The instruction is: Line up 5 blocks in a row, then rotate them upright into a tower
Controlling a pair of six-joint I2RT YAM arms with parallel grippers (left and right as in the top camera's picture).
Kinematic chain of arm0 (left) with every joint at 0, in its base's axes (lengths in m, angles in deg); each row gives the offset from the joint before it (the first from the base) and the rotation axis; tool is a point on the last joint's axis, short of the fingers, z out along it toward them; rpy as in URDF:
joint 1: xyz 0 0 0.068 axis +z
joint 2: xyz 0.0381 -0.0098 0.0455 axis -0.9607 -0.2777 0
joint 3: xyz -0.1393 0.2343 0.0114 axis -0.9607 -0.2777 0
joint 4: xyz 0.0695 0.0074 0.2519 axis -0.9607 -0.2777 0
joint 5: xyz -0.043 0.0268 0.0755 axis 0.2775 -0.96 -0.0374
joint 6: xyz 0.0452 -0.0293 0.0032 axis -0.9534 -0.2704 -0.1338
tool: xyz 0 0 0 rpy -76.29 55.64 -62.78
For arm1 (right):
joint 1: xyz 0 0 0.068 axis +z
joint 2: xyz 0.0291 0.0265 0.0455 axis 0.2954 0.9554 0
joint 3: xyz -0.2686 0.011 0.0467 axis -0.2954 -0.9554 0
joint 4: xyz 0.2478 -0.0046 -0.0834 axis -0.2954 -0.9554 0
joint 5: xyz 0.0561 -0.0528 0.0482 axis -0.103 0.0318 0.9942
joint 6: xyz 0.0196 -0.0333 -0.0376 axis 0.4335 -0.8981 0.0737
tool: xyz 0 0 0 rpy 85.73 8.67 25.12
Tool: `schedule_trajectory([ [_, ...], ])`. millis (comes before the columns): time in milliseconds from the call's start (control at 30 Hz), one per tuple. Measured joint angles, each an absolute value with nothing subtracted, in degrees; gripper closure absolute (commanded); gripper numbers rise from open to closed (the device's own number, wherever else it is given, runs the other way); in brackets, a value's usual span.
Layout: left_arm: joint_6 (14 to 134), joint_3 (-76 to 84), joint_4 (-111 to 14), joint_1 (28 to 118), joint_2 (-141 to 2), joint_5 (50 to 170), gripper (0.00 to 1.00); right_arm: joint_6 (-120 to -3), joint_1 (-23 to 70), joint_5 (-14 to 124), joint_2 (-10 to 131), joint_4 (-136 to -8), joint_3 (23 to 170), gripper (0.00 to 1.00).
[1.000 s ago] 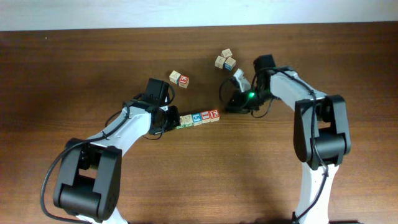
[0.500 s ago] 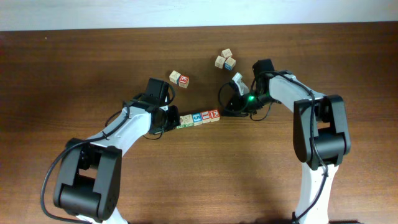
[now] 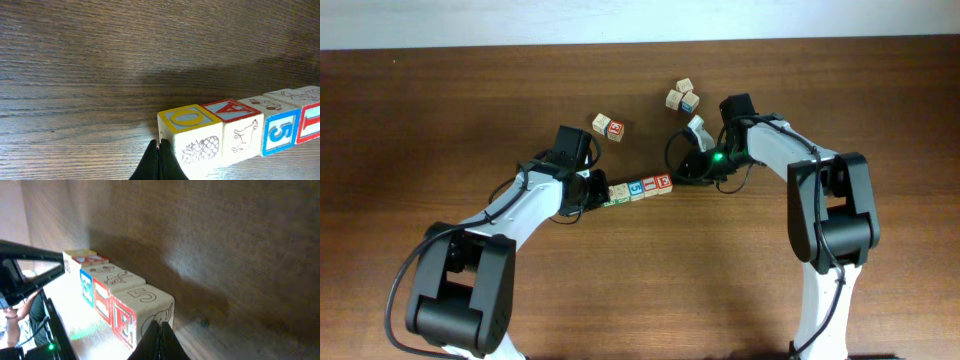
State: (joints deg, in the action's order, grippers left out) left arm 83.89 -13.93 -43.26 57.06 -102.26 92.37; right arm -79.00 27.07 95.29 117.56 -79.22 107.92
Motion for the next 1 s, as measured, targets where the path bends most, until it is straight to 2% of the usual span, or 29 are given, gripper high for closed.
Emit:
schedule_trajectory([
  [1000, 83.87, -13.93, -43.46, 57.04, -102.26, 91.72, 1.00, -77.51, 24.30, 108.47, 121.78, -76.46, 107.92, 0.96],
])
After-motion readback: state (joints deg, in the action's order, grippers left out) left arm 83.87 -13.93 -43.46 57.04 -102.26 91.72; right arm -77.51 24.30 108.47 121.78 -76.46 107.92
